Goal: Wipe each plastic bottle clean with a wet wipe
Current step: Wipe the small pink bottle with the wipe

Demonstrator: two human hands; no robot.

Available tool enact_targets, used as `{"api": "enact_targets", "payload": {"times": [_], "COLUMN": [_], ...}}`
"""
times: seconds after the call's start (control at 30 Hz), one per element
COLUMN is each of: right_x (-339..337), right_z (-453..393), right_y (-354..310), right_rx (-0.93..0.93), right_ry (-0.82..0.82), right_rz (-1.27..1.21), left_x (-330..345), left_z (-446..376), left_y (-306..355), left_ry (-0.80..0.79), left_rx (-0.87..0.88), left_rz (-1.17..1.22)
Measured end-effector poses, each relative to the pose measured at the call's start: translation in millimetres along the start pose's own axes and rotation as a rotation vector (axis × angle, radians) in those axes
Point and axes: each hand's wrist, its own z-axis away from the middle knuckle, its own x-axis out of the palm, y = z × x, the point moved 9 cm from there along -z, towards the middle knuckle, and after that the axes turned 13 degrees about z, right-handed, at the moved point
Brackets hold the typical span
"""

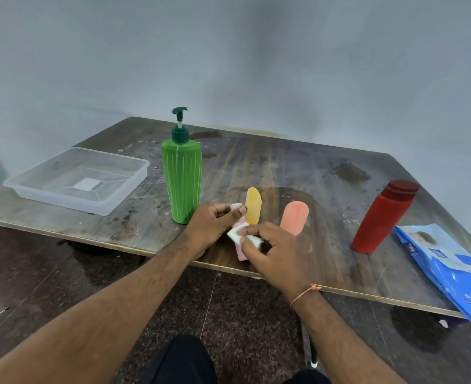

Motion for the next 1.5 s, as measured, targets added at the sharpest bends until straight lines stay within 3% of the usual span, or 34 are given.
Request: {"api": "enact_targets", "payload": {"times": [0.2,0.37,0.53,0.73,0.93,1.13,1.3,1.5], "right_x": [5.8,-1.1,8.3,3.8,9.1,1.8,6.0,-0.1], "right_z": [2.7,-2.1,1.7,-2.0,2.4,-3.4,-1.2,-5.3], "right_y": [-1.9,5.9,0.8,6.5,1.1,5.3,5.2,13.5], "right_rx": [-0.033,0.035,-0.009,0.032,-0.004,0.036,0.043,0.108], "right_ry": [-0.078,0.041,-0.112,-0.014,-0.121,0.008,-0.062,0.053], "right_rz": [-0.009,0.037,-0.011,0.025,-0.006,0.057,-0.032,0.005], "left_x": [0.1,5.0,4.1,5.3,3.5,3.3,3.4,5.1], "left_z": [-1.1,-0.3,0.4,1.5,0.8,-0.6,-0.5,0.8], "left_y": [-1.7,4.4,4.3,7.4,5.2,6.3,5.3,7.5], "left_ry": [-0.009,-0.026,-0.023,-0.020,-0.021,-0.020,-0.020,-0.019], "left_rx": [-0.006,0.021,0.018,0.028,0.033,0.042,0.034,0.044], "left_rz": [-0.011,0.018,0.040,0.061,0.034,0.041,0.031,0.019]}}
